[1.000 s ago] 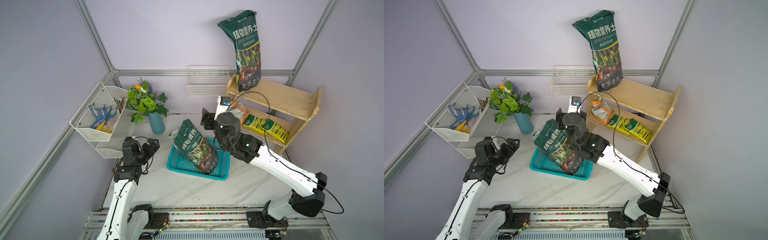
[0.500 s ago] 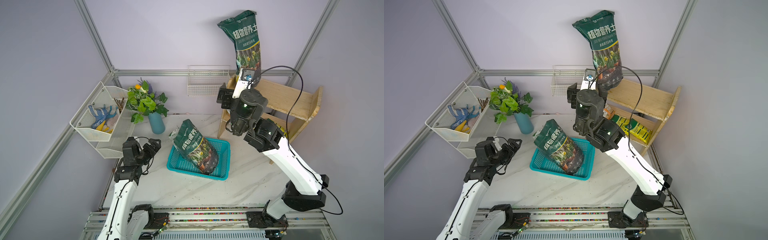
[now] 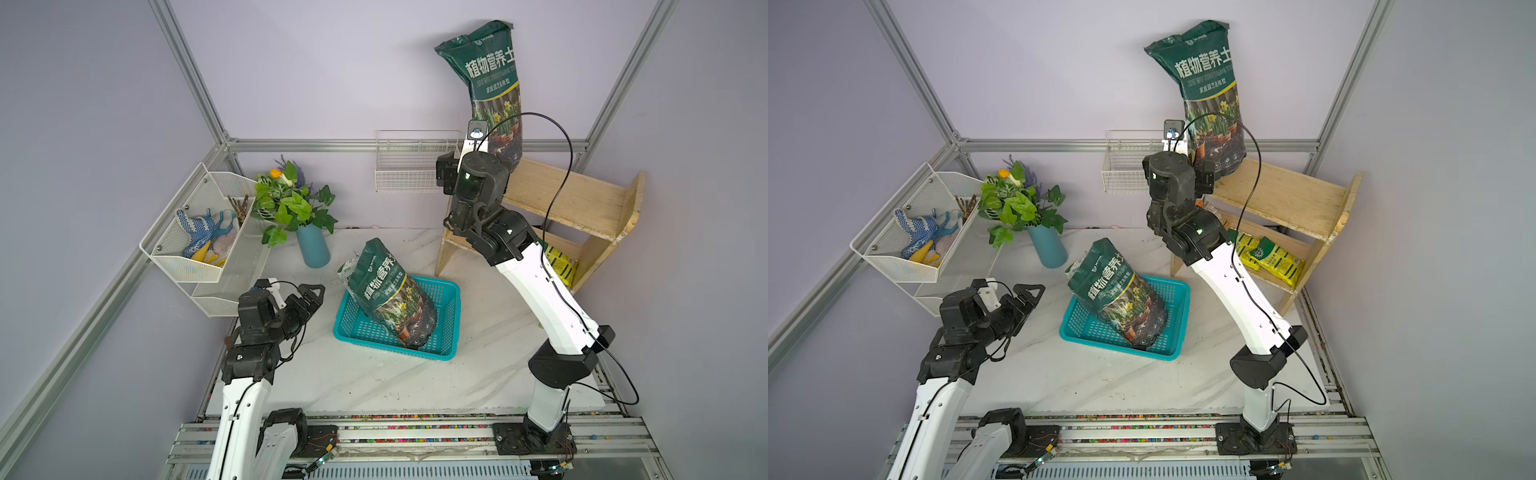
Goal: Take down the fertilizer bag from the shelf
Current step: Pick up the fertilizer bag from the shelf.
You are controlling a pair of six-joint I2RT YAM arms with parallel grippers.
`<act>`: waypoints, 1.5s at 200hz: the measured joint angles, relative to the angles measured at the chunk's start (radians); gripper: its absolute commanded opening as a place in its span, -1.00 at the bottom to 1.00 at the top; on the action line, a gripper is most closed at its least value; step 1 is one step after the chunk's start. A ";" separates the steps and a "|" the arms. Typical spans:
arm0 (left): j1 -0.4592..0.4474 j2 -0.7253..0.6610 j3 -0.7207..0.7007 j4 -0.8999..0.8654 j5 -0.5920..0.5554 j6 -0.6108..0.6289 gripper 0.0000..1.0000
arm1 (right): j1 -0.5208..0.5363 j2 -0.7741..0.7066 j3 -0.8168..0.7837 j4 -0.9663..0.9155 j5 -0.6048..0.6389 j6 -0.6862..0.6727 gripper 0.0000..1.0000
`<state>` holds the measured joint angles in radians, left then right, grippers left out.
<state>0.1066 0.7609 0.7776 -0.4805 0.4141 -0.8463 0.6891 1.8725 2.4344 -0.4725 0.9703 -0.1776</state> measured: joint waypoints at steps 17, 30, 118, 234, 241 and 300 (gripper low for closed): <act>0.000 0.003 0.000 -0.054 -0.004 0.026 1.00 | -0.029 0.024 0.039 0.002 -0.017 -0.010 0.99; 0.000 0.002 0.000 -0.075 -0.003 0.036 1.00 | -0.052 0.034 0.053 0.006 -0.029 -0.018 1.00; 0.000 -0.017 0.000 -0.097 0.000 0.048 1.00 | -0.211 0.144 0.100 0.017 -0.159 0.002 1.00; 0.000 -0.014 0.000 -0.084 0.029 0.047 0.99 | -0.301 0.207 0.167 0.084 -0.235 0.055 -1.00; 0.000 -0.014 0.000 -0.083 0.031 0.047 1.00 | -0.301 0.201 0.156 0.088 -0.240 0.059 -1.00; 0.000 -0.021 0.000 -0.082 0.031 0.047 1.00 | -0.302 0.041 -0.097 0.180 -0.278 0.085 -1.00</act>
<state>0.1066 0.7399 0.7776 -0.5621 0.4450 -0.7990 0.3874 1.9137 2.3375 -0.2920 0.6926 -0.0925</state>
